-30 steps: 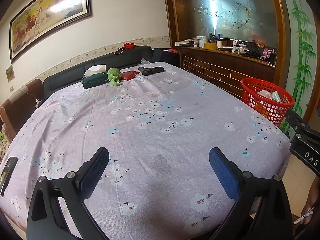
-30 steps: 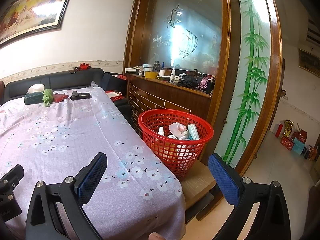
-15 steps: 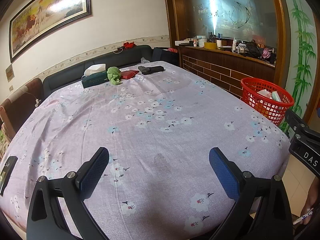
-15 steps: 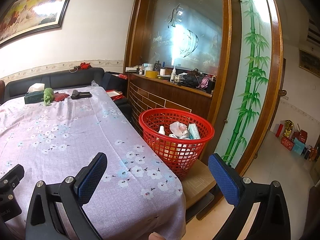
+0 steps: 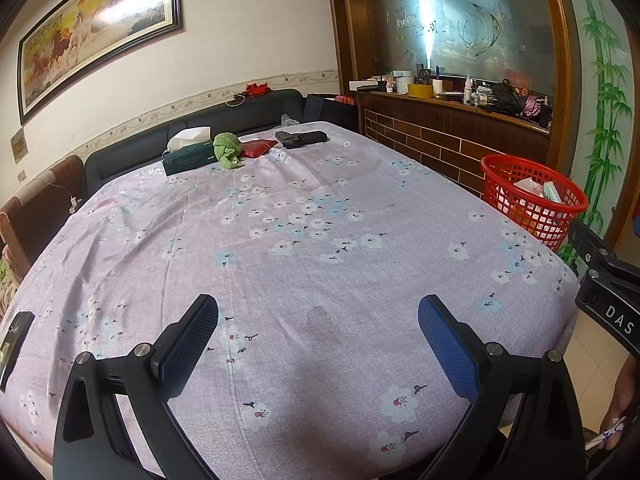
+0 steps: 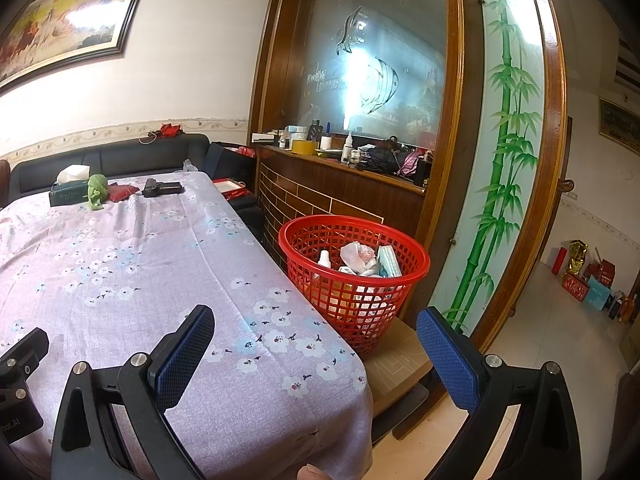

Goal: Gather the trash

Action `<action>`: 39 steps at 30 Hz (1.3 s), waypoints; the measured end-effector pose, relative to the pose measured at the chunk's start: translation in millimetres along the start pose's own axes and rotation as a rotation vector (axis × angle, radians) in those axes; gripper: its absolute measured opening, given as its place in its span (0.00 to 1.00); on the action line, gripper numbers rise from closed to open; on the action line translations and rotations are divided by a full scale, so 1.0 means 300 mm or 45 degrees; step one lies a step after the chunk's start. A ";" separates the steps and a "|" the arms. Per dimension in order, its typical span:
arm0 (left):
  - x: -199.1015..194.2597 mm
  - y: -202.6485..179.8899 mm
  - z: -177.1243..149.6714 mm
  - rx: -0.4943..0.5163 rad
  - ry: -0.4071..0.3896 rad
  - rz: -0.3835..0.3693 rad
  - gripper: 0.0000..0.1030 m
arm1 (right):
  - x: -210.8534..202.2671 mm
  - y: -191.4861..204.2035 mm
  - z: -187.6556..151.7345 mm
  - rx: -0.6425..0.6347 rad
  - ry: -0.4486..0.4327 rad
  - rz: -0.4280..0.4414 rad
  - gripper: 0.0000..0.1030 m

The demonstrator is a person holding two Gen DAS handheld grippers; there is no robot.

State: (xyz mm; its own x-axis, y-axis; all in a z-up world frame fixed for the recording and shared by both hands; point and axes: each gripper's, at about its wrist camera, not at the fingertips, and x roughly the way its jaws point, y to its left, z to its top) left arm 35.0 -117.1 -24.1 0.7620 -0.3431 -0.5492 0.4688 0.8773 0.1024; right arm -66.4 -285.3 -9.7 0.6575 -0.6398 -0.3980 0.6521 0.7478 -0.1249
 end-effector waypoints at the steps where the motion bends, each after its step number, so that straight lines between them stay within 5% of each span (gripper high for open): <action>1: 0.000 0.000 0.000 0.000 0.000 0.000 0.97 | 0.001 0.001 -0.001 -0.001 0.001 0.000 1.00; 23: 0.019 0.076 -0.010 -0.078 0.032 0.032 0.97 | 0.033 0.053 0.029 -0.038 0.007 0.073 1.00; 32: 0.083 0.390 0.015 -0.269 0.182 0.167 0.97 | 0.208 0.331 0.128 -0.173 0.313 0.458 1.00; 39: 0.186 0.630 -0.024 -0.464 0.376 0.120 0.97 | 0.325 0.619 0.128 -0.280 0.510 0.608 0.99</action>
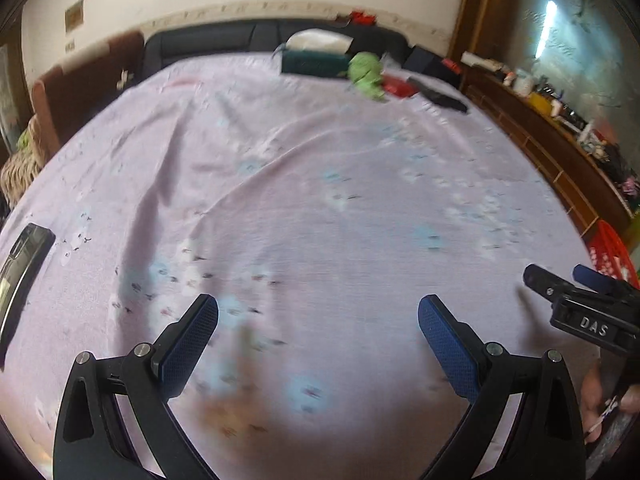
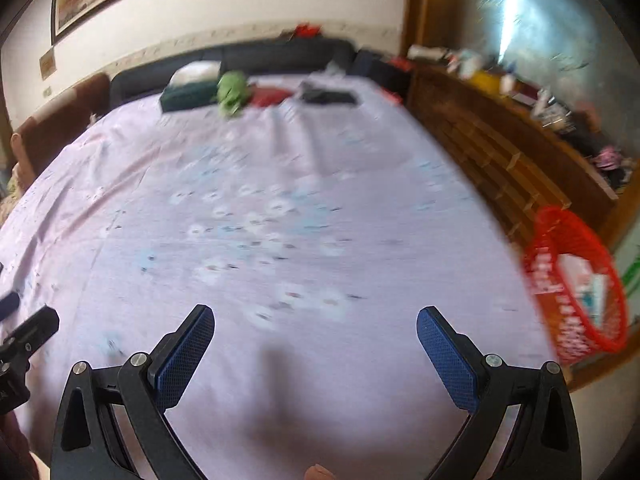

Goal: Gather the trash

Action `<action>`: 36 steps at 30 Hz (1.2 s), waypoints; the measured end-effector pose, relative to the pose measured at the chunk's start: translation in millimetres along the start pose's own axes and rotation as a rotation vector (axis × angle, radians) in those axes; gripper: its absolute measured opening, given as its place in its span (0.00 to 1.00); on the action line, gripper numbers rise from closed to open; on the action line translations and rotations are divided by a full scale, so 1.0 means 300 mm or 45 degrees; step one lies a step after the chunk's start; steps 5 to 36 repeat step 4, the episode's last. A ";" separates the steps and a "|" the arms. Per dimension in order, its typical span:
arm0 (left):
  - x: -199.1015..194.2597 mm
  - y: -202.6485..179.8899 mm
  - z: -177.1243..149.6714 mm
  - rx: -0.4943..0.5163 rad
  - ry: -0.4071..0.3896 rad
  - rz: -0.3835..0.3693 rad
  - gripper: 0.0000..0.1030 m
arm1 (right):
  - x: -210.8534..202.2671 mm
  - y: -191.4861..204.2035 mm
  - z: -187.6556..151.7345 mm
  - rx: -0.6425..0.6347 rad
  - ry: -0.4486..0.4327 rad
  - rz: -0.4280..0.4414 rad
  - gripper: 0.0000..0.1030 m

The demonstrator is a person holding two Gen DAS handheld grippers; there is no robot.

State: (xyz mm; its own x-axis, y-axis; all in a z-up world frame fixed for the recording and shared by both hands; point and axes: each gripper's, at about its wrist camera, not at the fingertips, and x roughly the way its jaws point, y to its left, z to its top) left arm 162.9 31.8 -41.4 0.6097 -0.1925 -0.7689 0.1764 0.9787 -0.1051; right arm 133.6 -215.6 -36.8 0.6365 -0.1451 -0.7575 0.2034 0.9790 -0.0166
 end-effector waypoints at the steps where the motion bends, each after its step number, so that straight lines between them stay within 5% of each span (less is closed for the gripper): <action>1: 0.018 0.019 0.006 -0.002 0.023 0.028 0.97 | 0.042 0.021 0.013 0.001 0.063 0.020 0.99; 4: 0.077 0.052 0.031 0.020 0.089 0.073 0.97 | 0.128 0.074 0.046 -0.010 0.152 0.026 0.99; 36: 0.077 0.052 0.031 0.020 0.089 0.073 0.97 | 0.128 0.074 0.046 -0.010 0.152 0.026 0.99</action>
